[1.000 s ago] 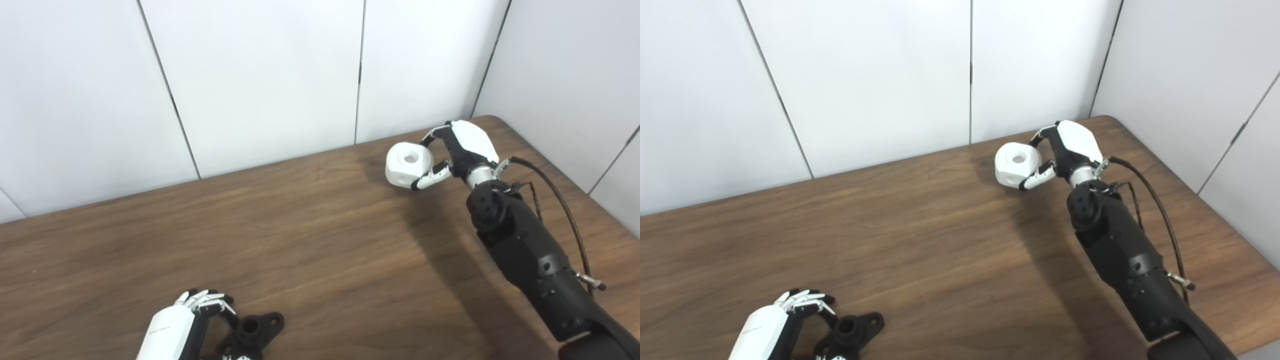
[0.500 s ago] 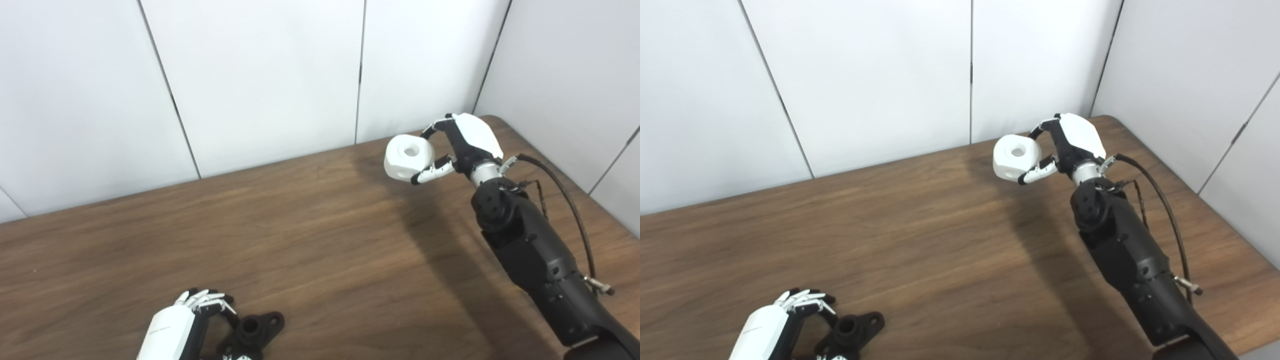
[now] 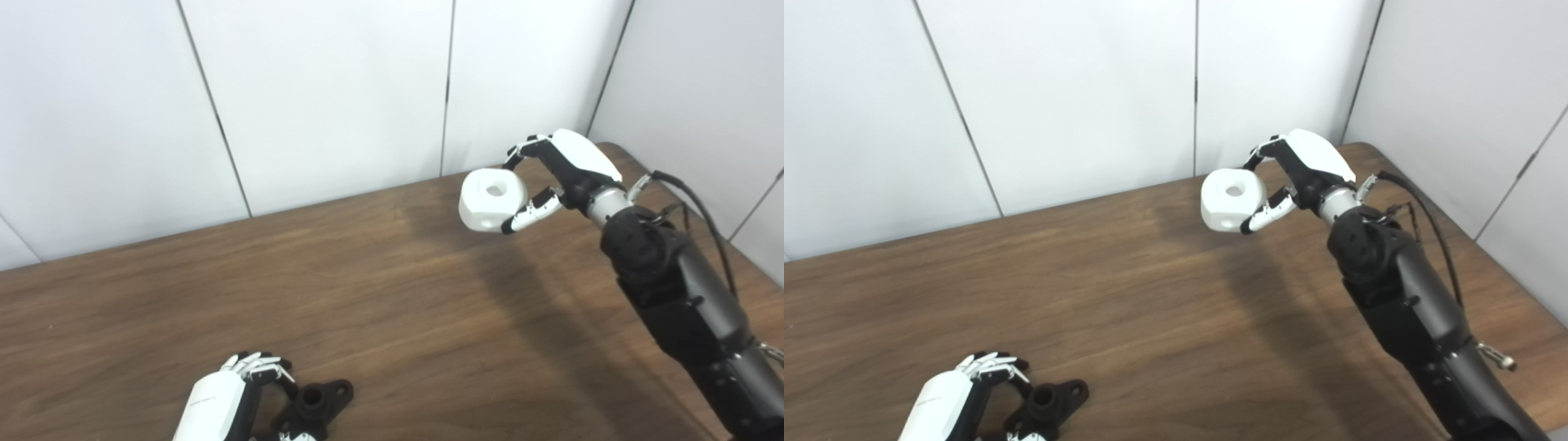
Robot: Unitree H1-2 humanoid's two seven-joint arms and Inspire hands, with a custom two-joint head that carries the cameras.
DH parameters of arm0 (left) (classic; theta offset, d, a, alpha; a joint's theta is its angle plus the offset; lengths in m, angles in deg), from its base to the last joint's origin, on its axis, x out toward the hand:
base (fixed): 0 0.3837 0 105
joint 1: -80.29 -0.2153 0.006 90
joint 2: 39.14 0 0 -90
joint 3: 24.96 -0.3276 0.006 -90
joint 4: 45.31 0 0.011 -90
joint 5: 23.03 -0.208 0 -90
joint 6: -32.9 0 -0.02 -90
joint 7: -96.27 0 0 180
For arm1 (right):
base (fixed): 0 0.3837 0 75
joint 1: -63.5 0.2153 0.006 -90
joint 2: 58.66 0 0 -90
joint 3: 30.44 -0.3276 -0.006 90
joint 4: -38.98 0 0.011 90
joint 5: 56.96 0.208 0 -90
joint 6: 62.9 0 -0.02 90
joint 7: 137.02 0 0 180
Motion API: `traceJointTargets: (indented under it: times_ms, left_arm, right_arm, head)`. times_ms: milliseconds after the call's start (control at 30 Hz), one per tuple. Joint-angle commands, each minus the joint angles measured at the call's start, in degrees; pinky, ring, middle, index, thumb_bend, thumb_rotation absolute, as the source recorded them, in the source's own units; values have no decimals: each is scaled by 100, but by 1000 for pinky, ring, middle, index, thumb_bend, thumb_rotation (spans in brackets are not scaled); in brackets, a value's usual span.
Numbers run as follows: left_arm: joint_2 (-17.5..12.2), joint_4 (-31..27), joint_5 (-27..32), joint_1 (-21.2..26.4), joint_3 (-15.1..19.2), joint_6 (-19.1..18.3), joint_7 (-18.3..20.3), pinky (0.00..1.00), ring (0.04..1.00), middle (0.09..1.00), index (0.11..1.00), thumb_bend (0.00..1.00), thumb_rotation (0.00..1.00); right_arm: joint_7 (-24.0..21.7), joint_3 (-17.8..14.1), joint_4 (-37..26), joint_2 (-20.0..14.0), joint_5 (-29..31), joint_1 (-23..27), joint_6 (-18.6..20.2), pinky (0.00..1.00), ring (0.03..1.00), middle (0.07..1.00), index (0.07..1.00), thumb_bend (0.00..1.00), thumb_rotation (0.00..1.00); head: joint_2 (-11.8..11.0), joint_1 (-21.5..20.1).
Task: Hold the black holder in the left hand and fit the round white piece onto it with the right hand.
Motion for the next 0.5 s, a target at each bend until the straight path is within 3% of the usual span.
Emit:
traceJointTargets:
  times_ms: [0, 233, 467]
  left_arm:
    - [10, 183, -84, -83, -121, -134, 213, 922, 841, 744, 485, 521, 45]
    - [132, 158, -245, -79, -201, -227, 264, 940, 847, 748, 485, 521, 46]
    - [194, 146, -414, -47, -308, -307, 275, 951, 848, 745, 484, 522, 47]
  right_arm:
    - [-229, -81, -310, -82, -104, 196, 13, 1000, 917, 809, 484, 524, 140]
    - [-1112, -41, -1039, 44, -223, 206, 13, 917, 893, 794, 483, 525, 139]
    - [-1994, -75, -1687, 556, -522, 154, 13, 921, 908, 802, 483, 525, 138]
  head:
    - [18, 71]
    - [216, 489]
    - [401, 757]
